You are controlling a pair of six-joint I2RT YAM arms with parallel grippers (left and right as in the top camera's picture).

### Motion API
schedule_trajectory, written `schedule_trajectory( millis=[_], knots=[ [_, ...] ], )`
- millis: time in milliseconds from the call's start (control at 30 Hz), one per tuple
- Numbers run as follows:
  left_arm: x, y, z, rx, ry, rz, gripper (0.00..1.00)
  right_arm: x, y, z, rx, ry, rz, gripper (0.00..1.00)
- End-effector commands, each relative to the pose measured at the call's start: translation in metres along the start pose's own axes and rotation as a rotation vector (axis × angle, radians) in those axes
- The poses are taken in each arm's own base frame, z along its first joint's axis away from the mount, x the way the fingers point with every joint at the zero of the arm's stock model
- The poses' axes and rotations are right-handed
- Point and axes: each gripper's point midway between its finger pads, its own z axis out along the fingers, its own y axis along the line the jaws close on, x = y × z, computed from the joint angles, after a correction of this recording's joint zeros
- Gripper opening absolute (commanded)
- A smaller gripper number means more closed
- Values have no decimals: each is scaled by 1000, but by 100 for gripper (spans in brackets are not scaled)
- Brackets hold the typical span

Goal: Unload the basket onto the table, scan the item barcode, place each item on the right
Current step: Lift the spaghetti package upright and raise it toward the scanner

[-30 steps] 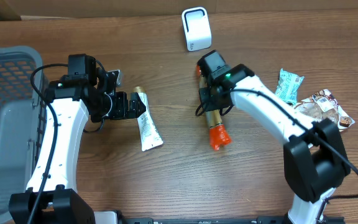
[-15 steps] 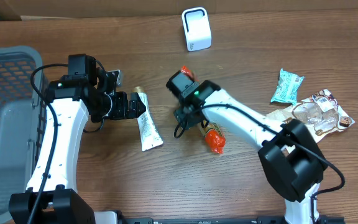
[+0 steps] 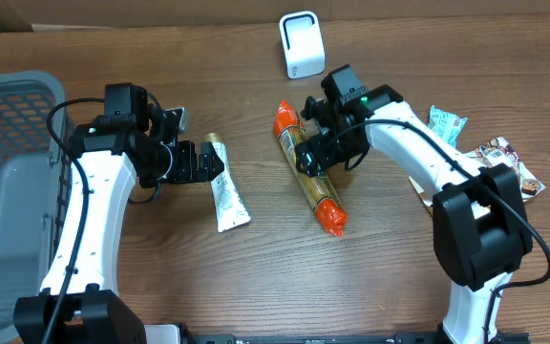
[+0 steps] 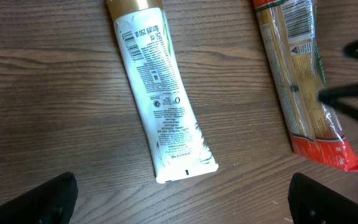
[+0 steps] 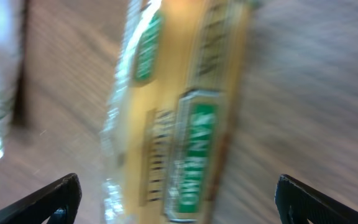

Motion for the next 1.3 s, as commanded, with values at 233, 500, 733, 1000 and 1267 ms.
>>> schedule_trajectory(
  millis=[233, 500, 733, 1000, 1267],
  knots=[
    [0, 0, 1, 0, 4, 20, 100, 26, 11, 48, -114, 117, 48, 63],
    [0, 0, 1, 0, 4, 20, 100, 26, 10, 48, -114, 119, 76, 4],
    [0, 0, 1, 0, 4, 20, 100, 8, 44, 22, -378, 51, 92, 4],
    [0, 0, 1, 0, 4, 20, 100, -29, 72, -94, -646, -227, -7, 4],
    [0, 0, 1, 0, 4, 20, 100, -23, 97, -226, -680, -516, -168, 4]
  ],
)
